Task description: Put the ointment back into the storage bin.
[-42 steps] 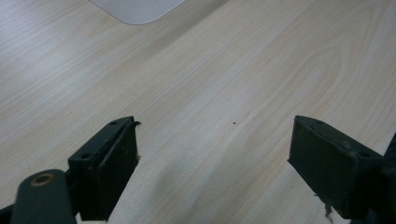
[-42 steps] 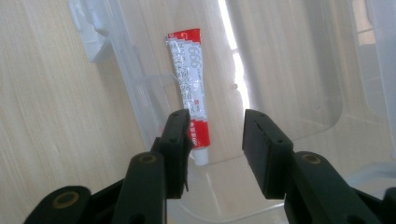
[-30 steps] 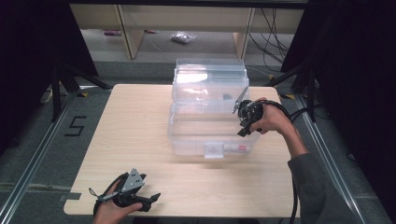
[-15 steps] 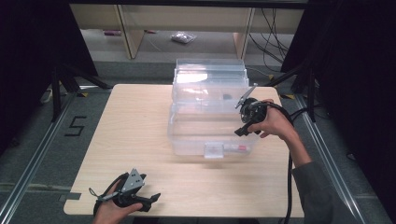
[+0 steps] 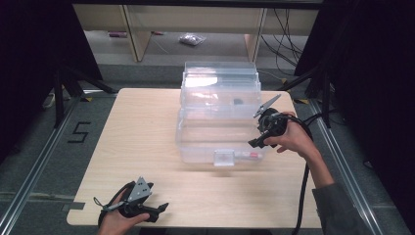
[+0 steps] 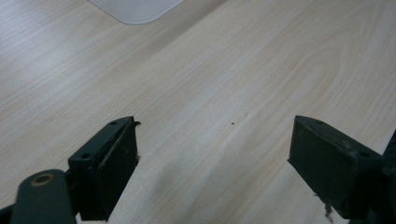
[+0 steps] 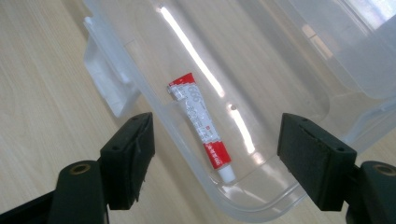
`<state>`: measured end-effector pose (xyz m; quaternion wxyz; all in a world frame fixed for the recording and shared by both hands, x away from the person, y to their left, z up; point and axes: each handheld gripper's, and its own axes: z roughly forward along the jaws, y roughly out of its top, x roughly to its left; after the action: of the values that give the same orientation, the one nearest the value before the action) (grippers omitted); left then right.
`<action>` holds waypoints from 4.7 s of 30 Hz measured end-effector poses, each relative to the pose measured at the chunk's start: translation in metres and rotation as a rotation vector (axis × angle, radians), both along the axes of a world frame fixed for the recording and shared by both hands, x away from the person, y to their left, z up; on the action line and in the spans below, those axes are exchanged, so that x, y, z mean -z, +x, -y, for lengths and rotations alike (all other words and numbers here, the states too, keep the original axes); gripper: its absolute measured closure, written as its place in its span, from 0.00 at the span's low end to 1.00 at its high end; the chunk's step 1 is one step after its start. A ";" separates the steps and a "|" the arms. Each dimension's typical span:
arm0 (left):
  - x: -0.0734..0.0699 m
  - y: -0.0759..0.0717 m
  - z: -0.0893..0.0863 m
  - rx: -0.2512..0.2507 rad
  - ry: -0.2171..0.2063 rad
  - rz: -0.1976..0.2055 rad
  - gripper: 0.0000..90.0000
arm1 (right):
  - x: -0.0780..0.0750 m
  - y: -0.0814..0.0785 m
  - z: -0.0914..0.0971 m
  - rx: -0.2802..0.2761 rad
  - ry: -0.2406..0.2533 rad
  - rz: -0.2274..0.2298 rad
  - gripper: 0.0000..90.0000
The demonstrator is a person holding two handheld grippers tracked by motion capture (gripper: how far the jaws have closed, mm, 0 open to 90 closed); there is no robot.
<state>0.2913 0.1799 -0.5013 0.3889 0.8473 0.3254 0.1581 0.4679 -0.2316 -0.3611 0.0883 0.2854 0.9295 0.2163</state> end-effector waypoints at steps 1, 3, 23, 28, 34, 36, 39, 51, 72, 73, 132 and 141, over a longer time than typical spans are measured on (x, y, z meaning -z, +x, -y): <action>0.000 0.000 0.000 0.000 0.000 0.000 0.17 | 0.000 0.000 0.000 0.000 0.000 0.000 0.31; 0.000 0.000 0.000 0.004 -0.007 0.000 0.17 | 0.000 -0.001 0.002 -0.006 0.015 0.013 0.31; -0.001 -0.001 0.000 0.004 -0.007 0.002 0.17 | 0.012 -0.040 0.008 0.074 0.115 0.042 0.26; 0.000 0.000 0.000 -0.001 -0.004 0.003 0.17 | 0.017 -0.049 0.011 0.079 0.145 0.063 0.26; -0.001 0.000 0.000 0.004 -0.003 -0.001 0.17 | 0.020 -0.057 0.013 0.071 0.146 0.070 0.25; 0.000 -0.001 0.000 -0.004 -0.021 -0.003 0.17 | 0.021 -0.059 0.013 0.059 0.149 0.070 0.25; 0.000 0.000 0.000 0.006 -0.007 -0.001 0.17 | 0.023 -0.063 0.011 0.068 0.136 0.057 0.25; -0.001 -0.001 0.001 0.004 0.000 0.007 0.17 | 0.030 -0.067 0.012 0.027 0.136 0.076 0.25; -0.001 -0.001 0.000 0.007 -0.005 0.009 0.17 | 0.034 -0.081 0.010 0.052 0.135 0.074 0.23; -0.001 -0.001 0.000 0.007 -0.005 0.008 0.17 | 0.035 -0.082 0.009 0.052 0.142 0.071 0.23; -0.002 -0.002 0.002 0.018 0.010 0.007 0.17 | 0.106 -0.135 0.014 0.049 0.201 0.087 0.20; -0.002 -0.002 0.002 0.016 0.007 0.008 0.17 | 0.112 -0.141 0.018 0.051 0.203 0.071 0.20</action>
<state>0.2892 0.1778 -0.4996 0.3886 0.8506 0.3165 0.1592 0.3266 -0.2491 -0.4727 0.0974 0.3085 0.8916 0.3169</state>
